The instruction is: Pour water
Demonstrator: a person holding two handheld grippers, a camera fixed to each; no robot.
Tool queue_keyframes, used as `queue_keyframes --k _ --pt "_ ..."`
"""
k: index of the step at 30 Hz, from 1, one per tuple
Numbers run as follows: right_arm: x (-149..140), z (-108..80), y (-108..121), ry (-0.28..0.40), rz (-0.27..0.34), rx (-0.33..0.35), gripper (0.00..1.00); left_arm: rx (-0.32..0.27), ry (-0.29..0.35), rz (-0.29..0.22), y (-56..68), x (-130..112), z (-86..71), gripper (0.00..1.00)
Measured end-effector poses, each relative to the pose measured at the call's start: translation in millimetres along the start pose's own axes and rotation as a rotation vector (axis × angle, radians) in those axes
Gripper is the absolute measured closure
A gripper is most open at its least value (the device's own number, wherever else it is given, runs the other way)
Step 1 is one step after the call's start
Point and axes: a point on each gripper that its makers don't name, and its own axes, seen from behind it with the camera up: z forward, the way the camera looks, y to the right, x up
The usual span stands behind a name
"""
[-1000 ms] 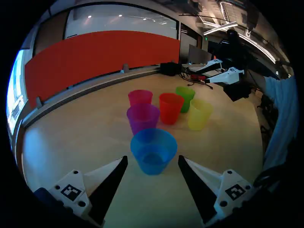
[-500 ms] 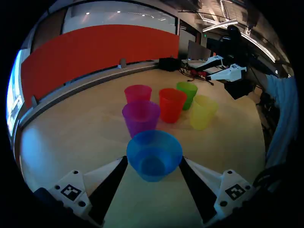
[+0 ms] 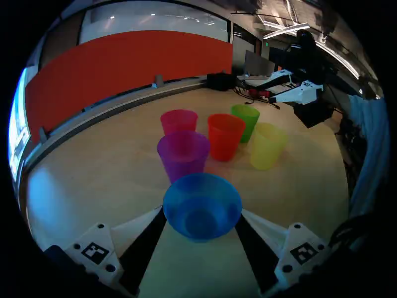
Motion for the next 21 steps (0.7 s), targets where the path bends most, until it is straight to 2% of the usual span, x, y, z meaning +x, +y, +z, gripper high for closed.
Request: queue_keyframes --k 1,12,21 --pt "0.0 0.1 0.1 0.0 0.0 0.0 0.0 -0.002 0.0 0.001 0.6 -0.1 0.2 0.15" --pt "-1.8 1.7 -1.6 -0.004 -0.001 0.006 0.0 -0.006 0.006 -0.015 -1.7 1.6 -1.1 0.16" --pt "-8.1 8.2 -6.6 -0.022 -0.004 0.025 0.0 0.004 0.046 -0.015 -3.6 16.1 -9.1 0.16"
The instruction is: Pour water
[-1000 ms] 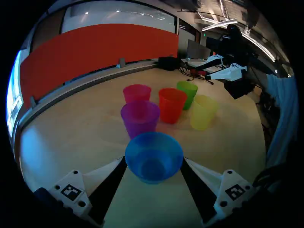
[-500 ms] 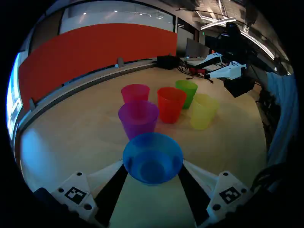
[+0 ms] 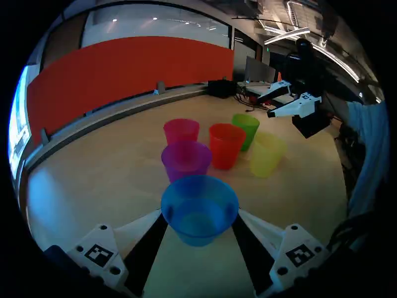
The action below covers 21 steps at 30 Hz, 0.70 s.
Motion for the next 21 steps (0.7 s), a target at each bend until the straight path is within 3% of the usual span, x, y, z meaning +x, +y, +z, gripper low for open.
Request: queue_keyframes --k 9,21 --pt "-6.9 10.3 -4.0 -0.016 0.004 0.018 0.0 0.007 0.082 -0.013 -1.9 27.6 -15.6 0.16" --pt "-21.9 24.4 -8.7 -0.054 0.001 0.042 0.0 0.049 0.171 -0.02 -14.6 59.7 -43.1 0.16"
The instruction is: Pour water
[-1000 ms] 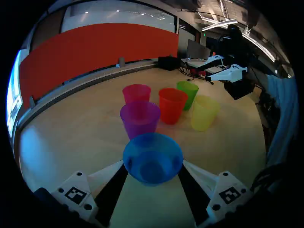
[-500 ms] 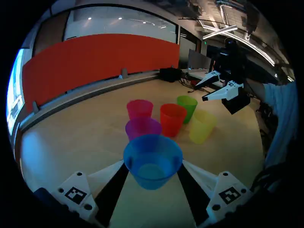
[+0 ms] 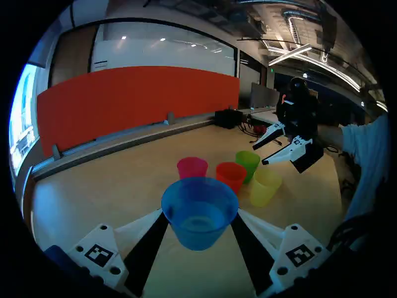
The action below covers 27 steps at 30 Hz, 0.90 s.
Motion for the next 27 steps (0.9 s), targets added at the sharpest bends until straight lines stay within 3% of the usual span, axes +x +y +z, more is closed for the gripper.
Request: queue_keyframes --k 13,27 --pt "-7.0 23.4 -6.1 -0.02 -0.011 0.02 0.0 0.024 0.057 0.023 -1.4 26.0 -15.8 0.16" --pt "-5.0 43.3 -5.8 -0.022 -0.007 0.028 0.01 0.024 0.077 0.036 4.2 36.1 -23.7 0.16"
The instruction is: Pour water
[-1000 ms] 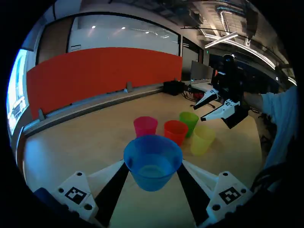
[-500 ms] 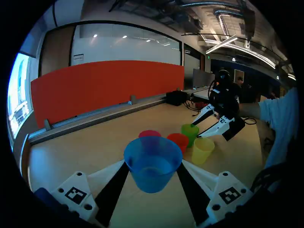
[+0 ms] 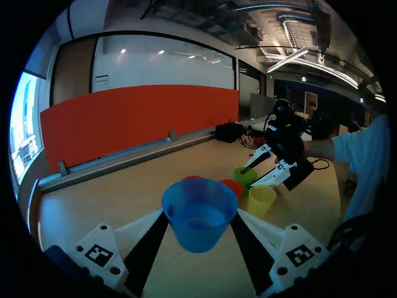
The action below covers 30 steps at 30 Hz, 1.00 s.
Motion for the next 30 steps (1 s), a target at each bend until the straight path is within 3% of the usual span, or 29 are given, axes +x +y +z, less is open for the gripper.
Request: queue_keyframes --k 7,15,21,30 --pt "0.0 3.9 2.4 0.007 0.008 -0.007 0.09 0.006 -0.001 -0.006 -2.9 -1.7 -0.5 0.16" --pt "1.1 2.0 5.6 0.025 0.014 -0.023 0.1 0.009 0.002 -0.011 -3.8 -3.0 -1.6 0.16" --pt "18.7 -10.9 10.0 0.082 0.017 -0.044 0.1 0.01 0.01 -0.013 -3.3 0.2 -2.9 0.16" --pt "50.2 -46.3 9.2 0.165 -0.006 -0.075 0.09 0.016 0.032 -0.013 -0.9 9.4 -5.0 0.16"
